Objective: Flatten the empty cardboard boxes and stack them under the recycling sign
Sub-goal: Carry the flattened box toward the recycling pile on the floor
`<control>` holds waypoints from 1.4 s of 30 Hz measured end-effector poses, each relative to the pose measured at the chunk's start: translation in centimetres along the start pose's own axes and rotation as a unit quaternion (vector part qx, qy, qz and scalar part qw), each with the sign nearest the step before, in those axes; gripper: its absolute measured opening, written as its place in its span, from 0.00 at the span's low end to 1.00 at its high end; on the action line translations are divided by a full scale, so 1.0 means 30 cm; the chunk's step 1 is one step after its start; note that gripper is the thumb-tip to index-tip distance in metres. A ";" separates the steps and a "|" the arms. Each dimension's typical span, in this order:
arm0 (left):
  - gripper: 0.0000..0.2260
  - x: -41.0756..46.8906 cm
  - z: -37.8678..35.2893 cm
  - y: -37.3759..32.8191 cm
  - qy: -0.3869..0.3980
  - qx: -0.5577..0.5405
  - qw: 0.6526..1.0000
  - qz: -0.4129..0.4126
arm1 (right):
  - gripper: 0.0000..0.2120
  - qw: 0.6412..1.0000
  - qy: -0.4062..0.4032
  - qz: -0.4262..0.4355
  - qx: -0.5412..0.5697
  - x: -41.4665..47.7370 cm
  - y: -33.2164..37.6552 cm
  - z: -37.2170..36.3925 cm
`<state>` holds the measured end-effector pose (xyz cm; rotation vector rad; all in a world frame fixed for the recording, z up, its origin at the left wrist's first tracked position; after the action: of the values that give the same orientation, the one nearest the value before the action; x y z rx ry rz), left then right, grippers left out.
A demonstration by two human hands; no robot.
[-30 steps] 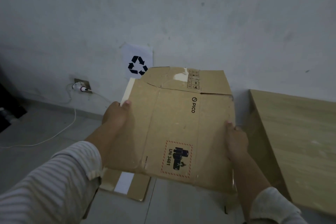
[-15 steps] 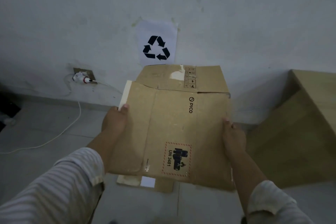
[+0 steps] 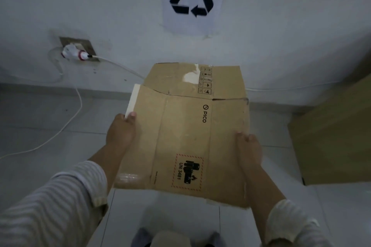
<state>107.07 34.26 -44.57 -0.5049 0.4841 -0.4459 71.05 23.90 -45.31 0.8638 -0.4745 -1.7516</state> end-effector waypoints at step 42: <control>0.19 0.580 -1.293 1.001 0.163 0.209 0.959 0.095 | 0.36 0.961 0.183 -0.001 -0.208 0.539 -1.064 -1.151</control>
<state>108.53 35.50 -96.59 0.0284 0.7278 -0.4333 73.68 23.17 -94.97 0.8524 0.1385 -1.5657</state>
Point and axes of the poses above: each hand's wrist, its own x-axis towards the middle knuckle, its own z-axis out of the back of the hand, y = z × x, the point moved 4 cm from there along x, towards the middle knuckle, and after that the axes turned 3 degrees about z, right-handed, at the moved point
